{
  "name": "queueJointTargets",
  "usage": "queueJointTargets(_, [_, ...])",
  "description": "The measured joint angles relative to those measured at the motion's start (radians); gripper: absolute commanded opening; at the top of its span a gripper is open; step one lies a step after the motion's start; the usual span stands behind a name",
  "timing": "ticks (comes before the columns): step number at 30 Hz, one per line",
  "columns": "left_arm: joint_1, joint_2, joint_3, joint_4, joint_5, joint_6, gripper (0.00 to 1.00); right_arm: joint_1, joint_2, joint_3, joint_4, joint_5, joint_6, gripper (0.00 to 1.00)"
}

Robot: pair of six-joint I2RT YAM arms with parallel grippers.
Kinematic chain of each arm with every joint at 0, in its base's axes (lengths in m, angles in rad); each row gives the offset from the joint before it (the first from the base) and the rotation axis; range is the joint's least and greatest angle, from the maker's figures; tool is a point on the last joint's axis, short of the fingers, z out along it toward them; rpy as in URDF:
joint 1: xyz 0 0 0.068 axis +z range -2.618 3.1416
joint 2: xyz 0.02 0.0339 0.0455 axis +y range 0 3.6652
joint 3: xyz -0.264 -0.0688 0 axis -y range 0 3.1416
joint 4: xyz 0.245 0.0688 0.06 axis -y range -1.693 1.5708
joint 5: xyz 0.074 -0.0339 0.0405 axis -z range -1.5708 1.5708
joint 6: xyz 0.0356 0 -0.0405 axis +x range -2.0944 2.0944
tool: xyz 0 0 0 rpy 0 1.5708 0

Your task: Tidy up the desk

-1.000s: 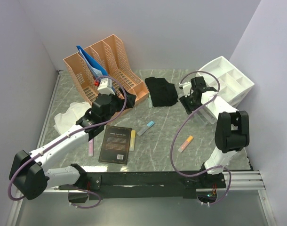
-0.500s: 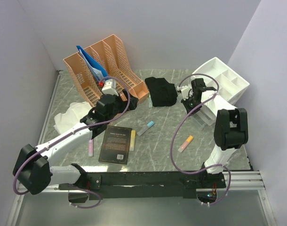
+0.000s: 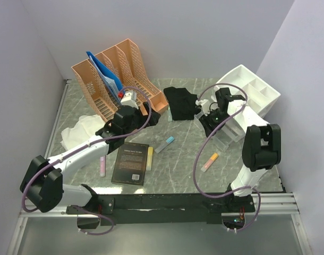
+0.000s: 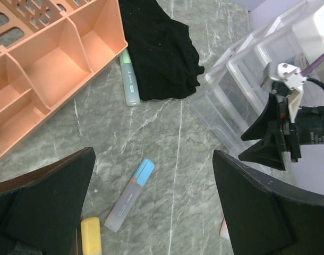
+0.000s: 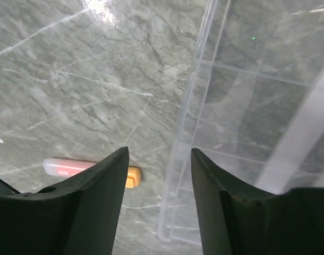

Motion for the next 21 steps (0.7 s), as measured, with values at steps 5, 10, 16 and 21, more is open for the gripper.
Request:
queueJointTargets(5, [0.0,0.004,0.001,0.011,0.014,-0.002,0.99,0.0,-0.051,0.096,-0.05,-0.021,-0.026,0.68])
queueJointTargets(10, [0.0,0.027,0.009,0.016,0.021,-0.002,0.99,0.001,-0.137,0.181,-0.128,-0.182,-0.17,0.74])
queueJointTargets(16, [0.0,0.032,0.023,0.016,0.021,-0.002,0.99,0.021,-0.222,0.006,-0.295,-0.359,-0.583,0.9])
queueJointTargets(21, [0.001,0.032,0.024,0.014,0.021,-0.002,1.0,0.031,-0.25,-0.233,-0.32,-0.323,-0.837,0.9])
